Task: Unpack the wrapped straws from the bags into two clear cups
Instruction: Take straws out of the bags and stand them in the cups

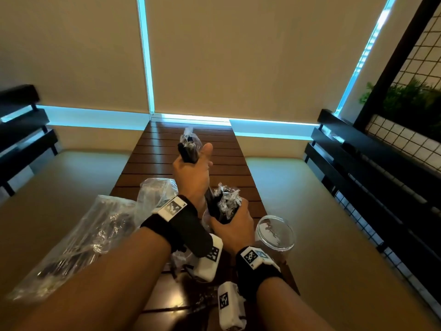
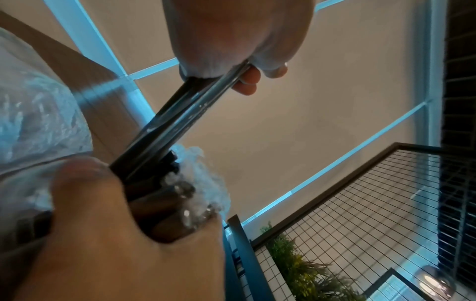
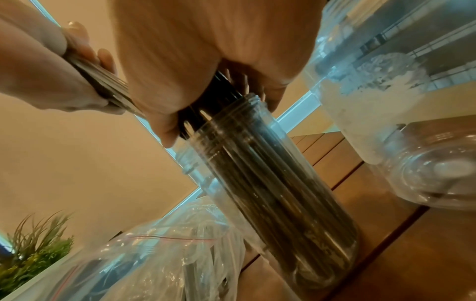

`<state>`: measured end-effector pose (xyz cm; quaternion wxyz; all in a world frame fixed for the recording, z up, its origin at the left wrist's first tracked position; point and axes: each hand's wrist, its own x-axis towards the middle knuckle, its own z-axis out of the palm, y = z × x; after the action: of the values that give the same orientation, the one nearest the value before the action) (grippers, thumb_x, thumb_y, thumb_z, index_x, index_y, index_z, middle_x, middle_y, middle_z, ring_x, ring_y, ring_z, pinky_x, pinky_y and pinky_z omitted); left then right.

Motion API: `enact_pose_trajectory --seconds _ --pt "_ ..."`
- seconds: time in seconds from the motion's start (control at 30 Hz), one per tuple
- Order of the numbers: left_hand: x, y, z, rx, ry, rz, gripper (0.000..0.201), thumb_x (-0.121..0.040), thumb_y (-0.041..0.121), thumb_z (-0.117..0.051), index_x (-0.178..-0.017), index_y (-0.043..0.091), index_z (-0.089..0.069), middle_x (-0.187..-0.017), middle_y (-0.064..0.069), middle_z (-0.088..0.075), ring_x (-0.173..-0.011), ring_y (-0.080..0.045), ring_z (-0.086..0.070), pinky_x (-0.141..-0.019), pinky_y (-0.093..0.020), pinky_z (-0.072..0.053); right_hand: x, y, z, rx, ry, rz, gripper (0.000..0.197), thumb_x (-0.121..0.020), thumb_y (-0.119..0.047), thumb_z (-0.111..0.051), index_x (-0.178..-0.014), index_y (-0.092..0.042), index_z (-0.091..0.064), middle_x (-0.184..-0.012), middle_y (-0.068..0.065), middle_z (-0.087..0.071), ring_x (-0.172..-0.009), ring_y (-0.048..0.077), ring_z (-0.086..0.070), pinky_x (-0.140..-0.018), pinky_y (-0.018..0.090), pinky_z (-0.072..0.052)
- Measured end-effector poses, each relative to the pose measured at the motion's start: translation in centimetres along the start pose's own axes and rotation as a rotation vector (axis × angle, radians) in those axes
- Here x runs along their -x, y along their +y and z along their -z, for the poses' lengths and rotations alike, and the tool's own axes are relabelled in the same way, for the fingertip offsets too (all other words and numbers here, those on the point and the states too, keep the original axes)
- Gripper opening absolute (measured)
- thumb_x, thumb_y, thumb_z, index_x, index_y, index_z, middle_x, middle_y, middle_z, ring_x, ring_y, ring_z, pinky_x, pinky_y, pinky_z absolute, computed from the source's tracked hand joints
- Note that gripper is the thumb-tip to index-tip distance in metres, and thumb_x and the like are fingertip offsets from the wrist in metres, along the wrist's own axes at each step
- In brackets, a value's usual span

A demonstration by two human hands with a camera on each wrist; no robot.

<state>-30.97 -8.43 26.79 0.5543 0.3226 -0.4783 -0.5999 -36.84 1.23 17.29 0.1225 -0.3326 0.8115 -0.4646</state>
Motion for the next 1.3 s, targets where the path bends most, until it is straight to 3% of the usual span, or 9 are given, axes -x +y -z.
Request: enact_pose_trajectory --seconds 0.1,0.23,0.53,0.73,0.9,0.97,1.07,1.23,1.3 --pt "-0.3 -0.9 0.6 0.006 -0.018 0.022 0.038 -0.082 0.033 -0.076 -0.104 0.006 -0.061 -0.074 0.002 -0.062 -0.062 -0.006 -0.061 -0.066 -0.024 -0.046 0.0 0.2 0.0 0.015 0.020 0.017 0.071 -0.063 -0.054 -0.078 -0.117 -0.030 -0.038 -0.110 -0.005 -0.060 -0.095 0.017 -0.062 -0.073 0.028 -0.050" --pt "-0.1 -0.7 0.2 -0.055 -0.088 -0.020 0.023 -0.083 0.032 -0.076 -0.082 0.017 -0.059 -0.069 0.001 -0.062 -0.061 -0.007 -0.062 -0.060 -0.018 -0.048 -0.2 0.2 0.2 0.026 0.014 0.031 0.074 -0.060 -0.055 -0.078 -0.117 -0.029 -0.038 -0.110 -0.005 -0.060 -0.096 0.018 -0.063 -0.077 0.034 -0.055" --pt "-0.5 -2.7 1.0 -0.093 -0.017 0.083 0.022 -0.081 0.035 -0.077 -0.087 0.021 -0.062 -0.071 0.002 -0.067 -0.061 -0.011 -0.066 -0.070 -0.033 -0.052 -0.2 0.8 1.0 0.001 -0.097 0.057 0.089 -0.055 -0.050 -0.084 -0.126 -0.029 -0.034 -0.115 -0.008 -0.058 -0.100 0.013 -0.059 -0.081 0.026 -0.050" --pt "2.1 -6.5 1.9 -0.452 -0.263 -0.015 0.032 -0.075 0.048 -0.078 -0.082 0.019 -0.065 -0.083 -0.006 -0.070 -0.078 -0.023 -0.069 -0.073 -0.040 -0.059 -0.4 0.8 0.5 0.032 -0.111 0.042 0.070 -0.061 -0.050 -0.076 -0.112 -0.032 -0.033 -0.104 -0.005 -0.061 -0.087 0.017 -0.064 -0.071 0.034 -0.055" --pt "1.4 -7.1 3.5 -0.620 -0.430 -0.060 0.042 -0.064 0.063 -0.076 -0.066 0.025 -0.058 -0.091 -0.015 -0.062 -0.084 -0.027 -0.065 -0.076 -0.039 -0.057 -0.3 1.7 0.5 0.058 -0.124 -0.012 0.063 -0.058 -0.059 -0.074 -0.103 -0.041 -0.033 -0.101 -0.008 -0.062 -0.086 0.017 -0.064 -0.074 0.037 -0.056" --pt "1.1 -5.4 3.7 -0.692 -0.476 -0.139 0.037 -0.064 0.058 -0.081 -0.082 0.034 -0.059 -0.099 -0.006 -0.059 -0.089 -0.017 -0.061 -0.076 -0.029 -0.054 -0.3 1.7 0.4 0.071 -0.128 -0.027 0.062 -0.060 -0.058 -0.075 -0.103 -0.042 -0.034 -0.101 -0.007 -0.062 -0.087 0.019 -0.064 -0.076 0.037 -0.056" --pt "0.9 -2.3 3.3 -0.675 -0.472 -0.267 0.096 -0.064 0.045 -0.087 -0.142 0.030 -0.033 -0.123 0.006 -0.052 -0.106 -0.008 -0.054 -0.084 -0.020 -0.045 -0.3 1.5 0.3 0.084 -0.128 -0.024 0.062 -0.065 -0.050 -0.076 -0.113 -0.034 -0.040 -0.105 -0.002 -0.063 -0.092 0.024 -0.065 -0.077 0.037 -0.055" --pt "1.2 0.0 1.9 -0.920 -0.631 -0.679 0.104 -0.079 0.031 -0.079 -0.151 0.043 -0.005 -0.136 0.002 -0.045 -0.101 -0.023 -0.064 -0.081 -0.042 -0.057 -0.1 1.7 0.0 0.066 -0.099 -0.016 0.064 -0.066 -0.050 -0.076 -0.116 -0.029 -0.043 -0.108 0.001 -0.064 -0.097 0.026 -0.065 -0.082 0.040 -0.055" --pt "1.4 -0.3 1.7 -0.938 -0.622 -0.766 0.101 -0.081 0.028 -0.076 -0.150 0.043 -0.004 -0.137 0.000 -0.045 -0.089 -0.023 -0.067 -0.073 -0.040 -0.059 0.0 1.8 0.1 0.059 -0.100 -0.026 0.063 -0.067 -0.050 -0.076 -0.116 -0.028 -0.043 -0.108 0.002 -0.065 -0.097 0.026 -0.064 -0.083 0.042 -0.055"
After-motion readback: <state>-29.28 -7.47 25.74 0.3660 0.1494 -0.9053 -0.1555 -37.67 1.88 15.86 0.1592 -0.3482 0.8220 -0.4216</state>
